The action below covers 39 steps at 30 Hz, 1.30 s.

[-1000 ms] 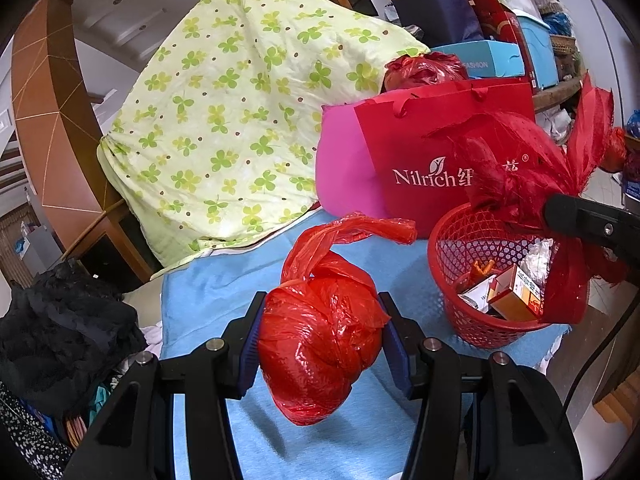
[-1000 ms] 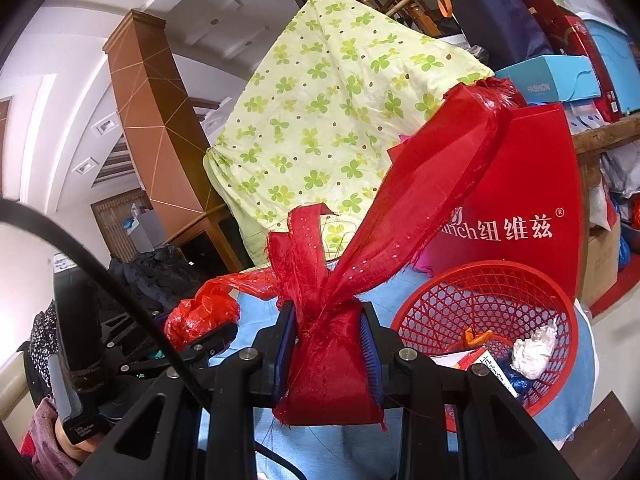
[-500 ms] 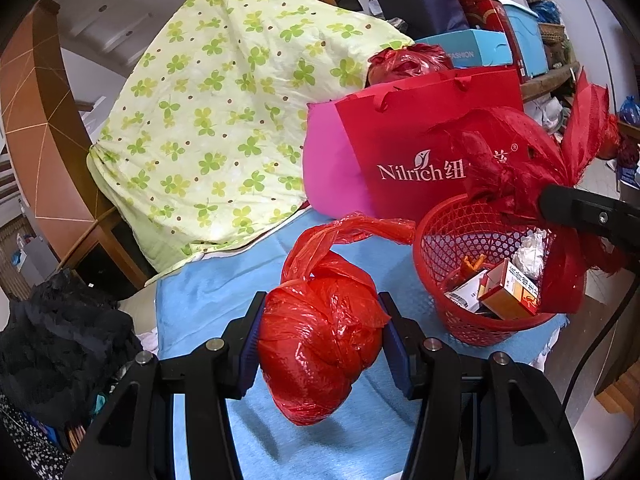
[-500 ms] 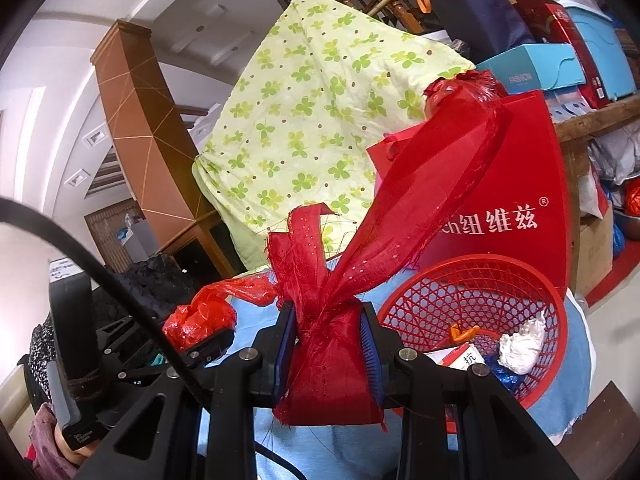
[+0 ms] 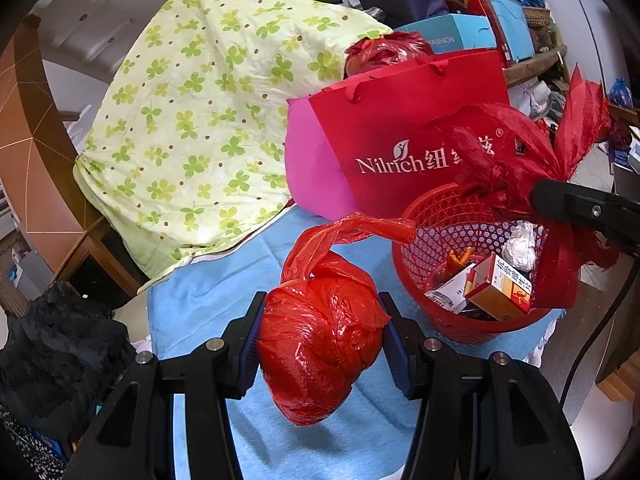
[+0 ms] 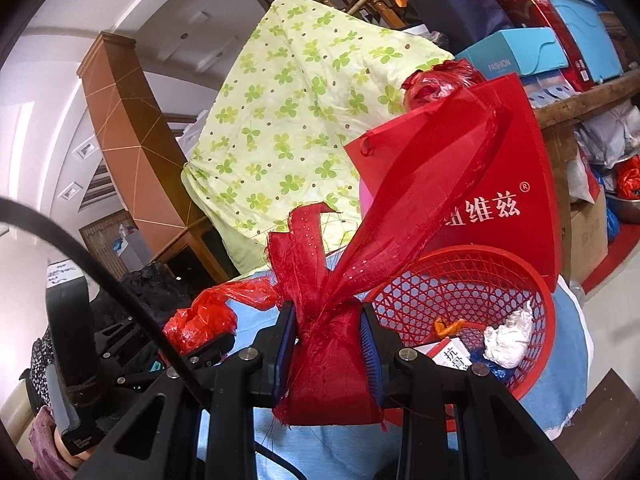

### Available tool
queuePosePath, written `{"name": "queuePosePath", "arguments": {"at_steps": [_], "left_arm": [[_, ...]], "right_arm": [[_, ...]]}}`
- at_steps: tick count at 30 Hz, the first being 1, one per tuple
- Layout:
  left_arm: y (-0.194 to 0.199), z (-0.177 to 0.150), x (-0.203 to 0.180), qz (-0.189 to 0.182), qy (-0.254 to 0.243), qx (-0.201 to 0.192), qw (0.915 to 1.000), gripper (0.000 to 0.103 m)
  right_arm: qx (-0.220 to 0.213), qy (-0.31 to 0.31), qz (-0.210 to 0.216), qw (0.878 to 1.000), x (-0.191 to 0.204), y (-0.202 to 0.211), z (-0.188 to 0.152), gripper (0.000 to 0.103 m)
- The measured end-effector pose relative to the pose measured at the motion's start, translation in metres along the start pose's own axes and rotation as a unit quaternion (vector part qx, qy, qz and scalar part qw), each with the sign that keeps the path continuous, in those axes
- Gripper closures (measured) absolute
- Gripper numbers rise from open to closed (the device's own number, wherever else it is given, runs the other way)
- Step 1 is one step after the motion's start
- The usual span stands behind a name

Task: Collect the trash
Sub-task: 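Open both tools above the basket to drop the red bags inside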

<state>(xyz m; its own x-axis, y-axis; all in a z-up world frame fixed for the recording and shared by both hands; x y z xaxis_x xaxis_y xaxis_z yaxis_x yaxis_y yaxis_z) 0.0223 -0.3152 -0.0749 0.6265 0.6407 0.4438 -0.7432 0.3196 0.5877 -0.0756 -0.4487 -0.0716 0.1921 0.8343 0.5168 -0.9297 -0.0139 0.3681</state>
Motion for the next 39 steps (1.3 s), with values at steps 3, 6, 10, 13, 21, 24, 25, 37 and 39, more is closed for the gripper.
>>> {"name": "queuePosePath", "arguments": {"at_steps": [3,6,10,13,21,24,25,37,39], "left_arm": [[-0.003,0.002,-0.008,-0.001,-0.008,0.003,1.0000,0.047],[-0.007,0.004,-0.018,-0.003,-0.017,0.006,0.9998,0.047],[-0.011,0.008,-0.030,-0.007,-0.029,0.008,0.9995,0.047],[-0.018,0.013,-0.043,-0.016,-0.040,0.009,0.9990,0.047],[-0.054,0.042,-0.079,-0.110,-0.054,0.015,0.9924,0.047],[-0.070,0.050,-0.097,-0.152,-0.065,0.016,0.9862,0.045],[-0.076,0.050,-0.102,-0.165,-0.066,0.020,0.9839,0.044],[-0.079,0.019,-0.083,-0.175,-0.030,0.035,0.9836,0.041],[-0.076,0.009,-0.062,-0.156,-0.013,0.041,0.9867,0.041]], "right_arm": [[-0.001,-0.006,-0.002,1.000,-0.006,0.001,0.000,0.069],[-0.002,-0.015,-0.003,1.000,-0.015,0.001,0.000,0.069],[-0.004,-0.025,-0.005,1.000,-0.027,0.001,-0.001,0.069],[-0.006,-0.033,-0.008,0.999,-0.038,0.001,0.000,0.069],[-0.004,-0.060,-0.021,0.998,-0.081,-0.018,0.011,0.068],[0.010,-0.083,-0.032,0.996,-0.103,-0.030,0.010,0.065],[0.014,-0.090,-0.036,0.995,-0.110,-0.032,0.009,0.056],[0.021,-0.126,-0.064,0.990,-0.137,-0.027,-0.008,0.034],[0.019,-0.120,-0.060,0.991,-0.128,-0.024,-0.007,0.034]]}}
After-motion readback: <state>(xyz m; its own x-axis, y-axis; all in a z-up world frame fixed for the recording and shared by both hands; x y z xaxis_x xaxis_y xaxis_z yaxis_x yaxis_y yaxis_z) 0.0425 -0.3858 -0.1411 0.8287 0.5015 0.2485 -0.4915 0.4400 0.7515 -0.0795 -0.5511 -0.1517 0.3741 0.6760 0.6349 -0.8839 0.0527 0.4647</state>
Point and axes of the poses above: each gripper's, at about its wrist camera, not at the fingertips, and y roughly against the way its jaws point, x to its left, z to its top, the point moved 10 cm from there along -y, roughly the way its jaws point, and after that the axes turned 5 degrees about x, right-handed, at the moved point
